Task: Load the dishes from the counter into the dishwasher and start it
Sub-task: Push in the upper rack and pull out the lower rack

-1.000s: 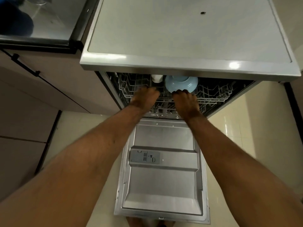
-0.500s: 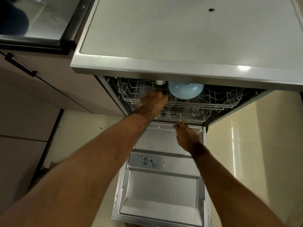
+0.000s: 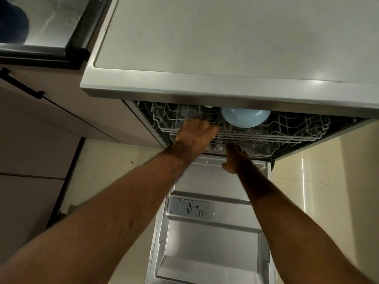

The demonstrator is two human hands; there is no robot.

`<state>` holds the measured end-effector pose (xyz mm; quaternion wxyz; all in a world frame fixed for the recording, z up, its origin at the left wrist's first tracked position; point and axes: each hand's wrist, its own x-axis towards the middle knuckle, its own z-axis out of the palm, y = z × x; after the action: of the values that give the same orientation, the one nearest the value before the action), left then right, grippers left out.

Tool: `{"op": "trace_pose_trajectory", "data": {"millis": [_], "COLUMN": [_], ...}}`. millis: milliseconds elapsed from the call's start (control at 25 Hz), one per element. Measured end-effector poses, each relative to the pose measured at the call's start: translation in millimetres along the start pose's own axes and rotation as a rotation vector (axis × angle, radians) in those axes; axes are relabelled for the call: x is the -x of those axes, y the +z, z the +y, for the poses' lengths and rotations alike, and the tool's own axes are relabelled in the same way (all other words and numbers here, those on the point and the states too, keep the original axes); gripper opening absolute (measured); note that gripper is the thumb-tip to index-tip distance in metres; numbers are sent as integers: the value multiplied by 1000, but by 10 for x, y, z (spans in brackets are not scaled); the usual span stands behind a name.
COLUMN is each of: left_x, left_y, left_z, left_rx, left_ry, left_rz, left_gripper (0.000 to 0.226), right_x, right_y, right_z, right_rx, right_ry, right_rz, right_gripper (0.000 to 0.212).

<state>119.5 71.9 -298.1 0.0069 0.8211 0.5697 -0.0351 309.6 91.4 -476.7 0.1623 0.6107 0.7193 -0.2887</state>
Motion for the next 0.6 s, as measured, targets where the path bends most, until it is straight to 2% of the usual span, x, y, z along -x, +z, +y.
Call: {"op": "trace_pose_trajectory", "data": {"millis": [240, 400, 600], "left_x": [-33, -20, 28], "left_y": [-11, -9, 19], "left_z": [-37, -19, -5], "left_rx": [24, 49, 100], "left_ry": [20, 29, 5], "left_rz": [5, 24, 18], "left_gripper": [32, 31, 32], "right_x": [-17, 113, 600], "right_y": [60, 108, 456], "right_z": [-17, -96, -82], "right_rx": [101, 159, 53], "right_ry": [16, 29, 39], "right_rz": [9, -41, -72], "right_gripper": [112, 86, 95]}}
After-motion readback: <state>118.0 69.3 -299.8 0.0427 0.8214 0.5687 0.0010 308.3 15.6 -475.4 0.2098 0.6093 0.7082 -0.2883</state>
